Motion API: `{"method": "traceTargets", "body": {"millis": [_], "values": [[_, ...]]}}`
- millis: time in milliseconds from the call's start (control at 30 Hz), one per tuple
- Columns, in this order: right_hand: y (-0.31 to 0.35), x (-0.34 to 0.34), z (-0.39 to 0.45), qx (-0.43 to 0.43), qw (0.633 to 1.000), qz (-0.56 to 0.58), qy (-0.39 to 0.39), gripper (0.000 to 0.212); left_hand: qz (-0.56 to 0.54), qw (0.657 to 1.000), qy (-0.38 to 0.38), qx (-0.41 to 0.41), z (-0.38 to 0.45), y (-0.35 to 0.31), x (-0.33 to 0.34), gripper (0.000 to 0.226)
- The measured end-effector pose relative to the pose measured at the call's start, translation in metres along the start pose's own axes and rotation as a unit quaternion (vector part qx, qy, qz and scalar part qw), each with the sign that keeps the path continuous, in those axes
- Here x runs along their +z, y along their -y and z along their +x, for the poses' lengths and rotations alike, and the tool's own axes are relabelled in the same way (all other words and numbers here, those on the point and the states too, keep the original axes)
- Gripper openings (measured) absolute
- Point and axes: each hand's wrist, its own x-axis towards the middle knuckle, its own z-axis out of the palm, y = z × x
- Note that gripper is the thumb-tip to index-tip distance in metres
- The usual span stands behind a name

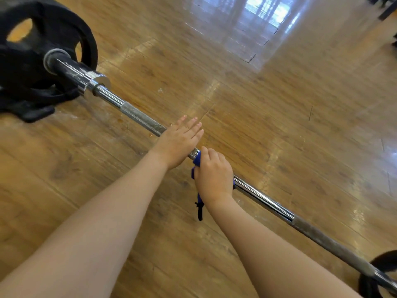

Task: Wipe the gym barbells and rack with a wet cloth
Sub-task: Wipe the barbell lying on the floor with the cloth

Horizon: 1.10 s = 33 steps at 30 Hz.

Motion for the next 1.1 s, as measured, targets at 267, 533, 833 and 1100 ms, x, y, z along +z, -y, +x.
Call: {"method": "traceTargets", "body": {"millis": [267,533,833,1100], "values": [[-0.018,0.000,-0.016,-0.003,1.000,0.002,-0.027,0.056,0.009,1.000,-0.012,0.011,0.000,-0.002,0.008,0.062],[-0.011,-0.008,-0.007,0.027,0.999,0.003,0.029,0.050,-0.001,1.000,0.021,0.008,0.006,0.003,-0.001,0.069],[0.000,-0.002,-0.014,0.014,1.000,0.024,0.014,0.069,0.001,1.000,0.024,0.001,0.006,0.002,0.001,0.065],[-0.006,0.001,-0.019,-0.021,0.996,0.072,-0.056,0.037,0.007,1.000,0.012,0.002,0.005,0.001,0.009,0.063]]}}
